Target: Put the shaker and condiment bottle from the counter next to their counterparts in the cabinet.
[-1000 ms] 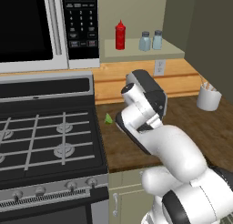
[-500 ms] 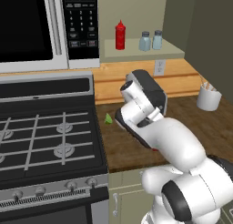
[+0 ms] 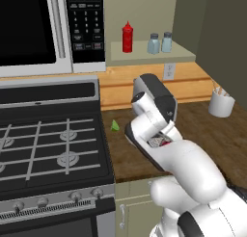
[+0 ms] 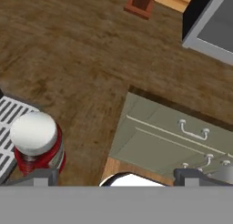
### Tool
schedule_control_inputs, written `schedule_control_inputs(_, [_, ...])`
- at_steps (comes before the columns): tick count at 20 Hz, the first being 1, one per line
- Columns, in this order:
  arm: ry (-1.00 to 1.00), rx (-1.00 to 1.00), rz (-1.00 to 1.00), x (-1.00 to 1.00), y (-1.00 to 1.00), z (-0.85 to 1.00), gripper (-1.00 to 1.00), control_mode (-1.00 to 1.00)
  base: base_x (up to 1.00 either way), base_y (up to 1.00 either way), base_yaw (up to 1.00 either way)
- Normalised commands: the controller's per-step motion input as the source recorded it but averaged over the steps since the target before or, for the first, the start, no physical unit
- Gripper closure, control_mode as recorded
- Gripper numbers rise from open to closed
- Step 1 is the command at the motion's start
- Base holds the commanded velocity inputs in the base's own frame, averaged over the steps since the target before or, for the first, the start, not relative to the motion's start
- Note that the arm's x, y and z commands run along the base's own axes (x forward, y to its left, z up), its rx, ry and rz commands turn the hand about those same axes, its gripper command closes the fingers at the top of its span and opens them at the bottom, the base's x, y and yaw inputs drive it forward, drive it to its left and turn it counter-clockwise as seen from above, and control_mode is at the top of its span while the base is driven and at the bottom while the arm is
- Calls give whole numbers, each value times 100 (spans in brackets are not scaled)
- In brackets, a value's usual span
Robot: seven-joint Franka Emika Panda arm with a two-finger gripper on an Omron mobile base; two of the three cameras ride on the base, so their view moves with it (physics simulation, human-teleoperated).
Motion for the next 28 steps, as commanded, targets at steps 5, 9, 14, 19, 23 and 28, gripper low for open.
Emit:
schedule_control_inputs(5, [0, 0, 19, 16, -6, -2, -100, -100, 0, 0, 0])
schedule_control_inputs(9, [0, 0, 24, 32, -2, 0, -100, -100, 0, 0, 0])
schedule_control_inputs(14, [-2, -1, 9, 15, 0, -2, -100, -100, 0, 0, 0])
schedule_control_inputs(19, [-2, -1, -1, 1, 0, -15, -100, -100, 0, 0, 0])
schedule_control_inputs(23, [0, 0, -5, 0, 0, -16, -100, -100, 0, 0, 0])
schedule_control_inputs(28, [0, 0, -3, 7, 0, -11, -100, -100, 0, 0, 0])
